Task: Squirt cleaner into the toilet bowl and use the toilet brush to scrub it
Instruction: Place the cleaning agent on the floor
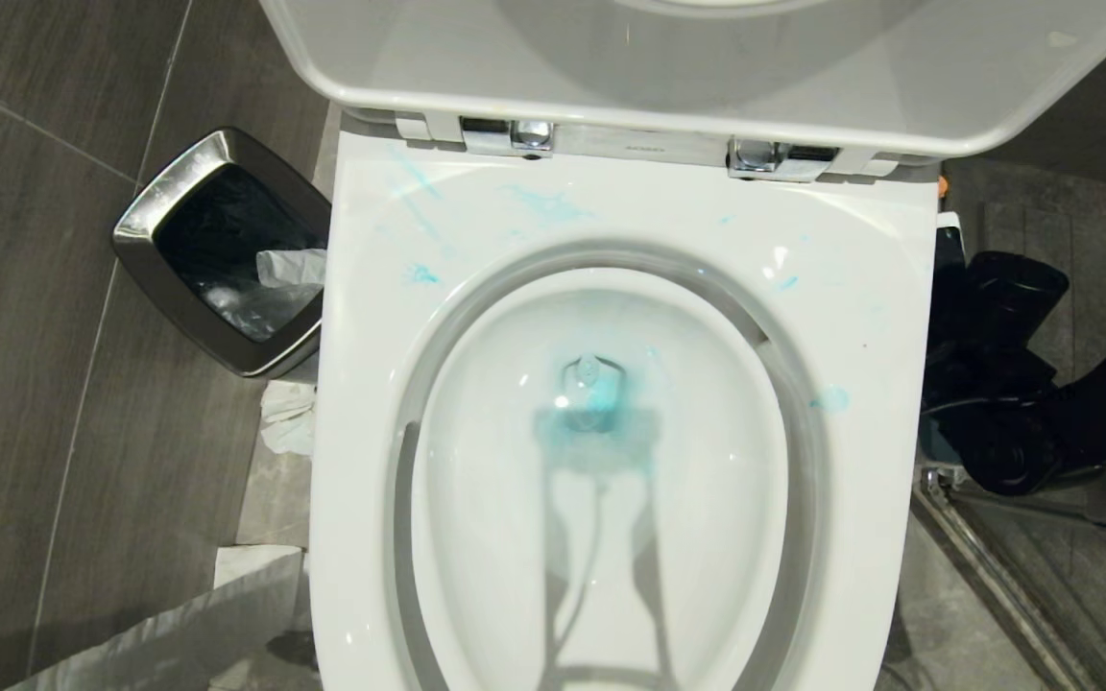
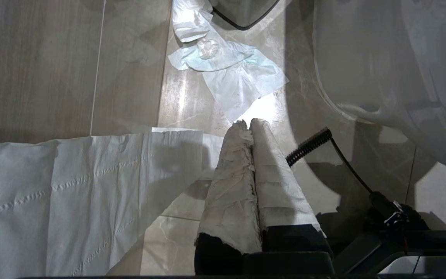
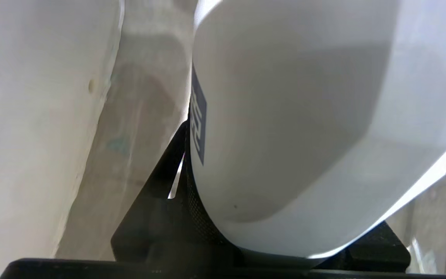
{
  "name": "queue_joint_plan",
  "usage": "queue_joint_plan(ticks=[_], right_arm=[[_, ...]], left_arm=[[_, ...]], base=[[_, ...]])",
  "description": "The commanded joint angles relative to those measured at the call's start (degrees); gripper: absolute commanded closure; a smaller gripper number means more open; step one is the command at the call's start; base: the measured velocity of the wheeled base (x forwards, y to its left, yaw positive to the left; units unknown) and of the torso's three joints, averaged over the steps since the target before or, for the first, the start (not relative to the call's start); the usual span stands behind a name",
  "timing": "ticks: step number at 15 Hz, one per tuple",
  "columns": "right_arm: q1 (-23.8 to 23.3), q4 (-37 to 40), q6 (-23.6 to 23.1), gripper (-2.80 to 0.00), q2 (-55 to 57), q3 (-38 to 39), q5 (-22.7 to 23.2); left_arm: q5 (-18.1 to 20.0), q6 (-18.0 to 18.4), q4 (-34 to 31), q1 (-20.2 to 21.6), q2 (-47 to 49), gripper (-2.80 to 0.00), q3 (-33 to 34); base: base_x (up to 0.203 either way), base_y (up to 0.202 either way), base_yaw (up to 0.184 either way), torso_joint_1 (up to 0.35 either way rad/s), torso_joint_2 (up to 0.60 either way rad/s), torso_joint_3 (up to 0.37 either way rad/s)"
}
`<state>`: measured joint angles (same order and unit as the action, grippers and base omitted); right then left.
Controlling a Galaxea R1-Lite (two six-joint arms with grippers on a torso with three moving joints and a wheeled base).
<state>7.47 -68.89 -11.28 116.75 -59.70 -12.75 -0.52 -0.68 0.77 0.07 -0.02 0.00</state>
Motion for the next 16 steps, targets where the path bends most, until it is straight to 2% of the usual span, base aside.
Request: queue_joint_plan(ticks=[1,5,16], right_arm=[[0.0,-3.5,-0.8,0.0,2.5,-0.1,-0.1],[0.1,-10.0,-1.2,0.0,6.1,-0.7,0.3],[0.2,-15.4,-1.7,0.0,8.6,0.4,0.3]], left_arm=[[0.0,0.0,0.0,0.0,0.0,0.0,0.4],[0.0,0.0,0.0,0.0,0.0,0.0,0.4],[-0.1,0.0,0.0,0.0,0.0,0.0,0.4]], base=[[0.0,0.0,0.0,0.0,0.0,0.0],[0.0,0.0,0.0,0.0,0.0,0.0],[0.0,0.0,0.0,-0.001,0.0,-0.02]])
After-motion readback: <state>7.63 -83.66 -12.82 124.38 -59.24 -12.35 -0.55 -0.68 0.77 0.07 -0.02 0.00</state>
